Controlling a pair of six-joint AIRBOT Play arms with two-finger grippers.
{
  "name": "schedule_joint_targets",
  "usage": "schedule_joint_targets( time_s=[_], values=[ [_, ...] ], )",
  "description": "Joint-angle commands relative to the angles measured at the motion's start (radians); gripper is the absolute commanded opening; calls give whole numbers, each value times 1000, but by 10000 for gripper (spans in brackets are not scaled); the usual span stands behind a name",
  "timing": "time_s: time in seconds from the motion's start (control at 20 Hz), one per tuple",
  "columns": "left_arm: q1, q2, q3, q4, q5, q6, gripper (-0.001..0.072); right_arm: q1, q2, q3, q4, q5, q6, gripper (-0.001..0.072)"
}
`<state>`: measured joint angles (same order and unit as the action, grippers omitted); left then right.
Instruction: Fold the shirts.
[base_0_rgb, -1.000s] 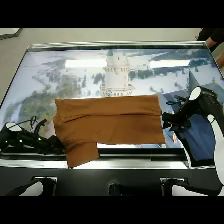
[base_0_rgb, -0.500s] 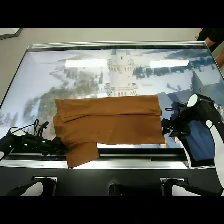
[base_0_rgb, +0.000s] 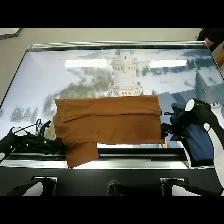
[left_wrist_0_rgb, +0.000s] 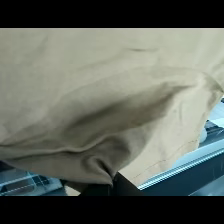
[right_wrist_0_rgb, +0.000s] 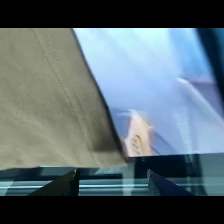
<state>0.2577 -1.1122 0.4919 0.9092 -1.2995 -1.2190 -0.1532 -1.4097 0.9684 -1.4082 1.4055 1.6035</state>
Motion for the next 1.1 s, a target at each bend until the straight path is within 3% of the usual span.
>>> schedule_joint_targets(
  time_s=[0.0,0.1,0.15,0.2,0.25,0.4,0.6,0.85,1.05],
  values=[
    [-2,31,2,-1,0,9,30,0,-11,-56,68,-79,0,534],
    [-2,38,2,-1,-1,9,30,0,-44,-60,109,-81,1,528],
    [-2,39,2,-1,-1,9,30,0,-60,-60,126,-80,1,420],
    [-2,40,2,-1,-1,9,30,0,-65,-60,129,-81,5,161],
    [-2,42,9,0,-2,13,29,0,-61,-56,129,-77,8,50],
    [-1,72,135,34,-37,25,26,0,-14,17,119,-61,-47,47],
    [-2,45,443,142,-45,-47,23,3,-1,243,130,-101,-31,46],
    [-18,-286,774,140,-36,-59,24,73,-245,564,109,-238,37,46],
    [-32,-555,1001,135,-68,-102,25,74,-436,724,117,-203,87,48]
  ],
)
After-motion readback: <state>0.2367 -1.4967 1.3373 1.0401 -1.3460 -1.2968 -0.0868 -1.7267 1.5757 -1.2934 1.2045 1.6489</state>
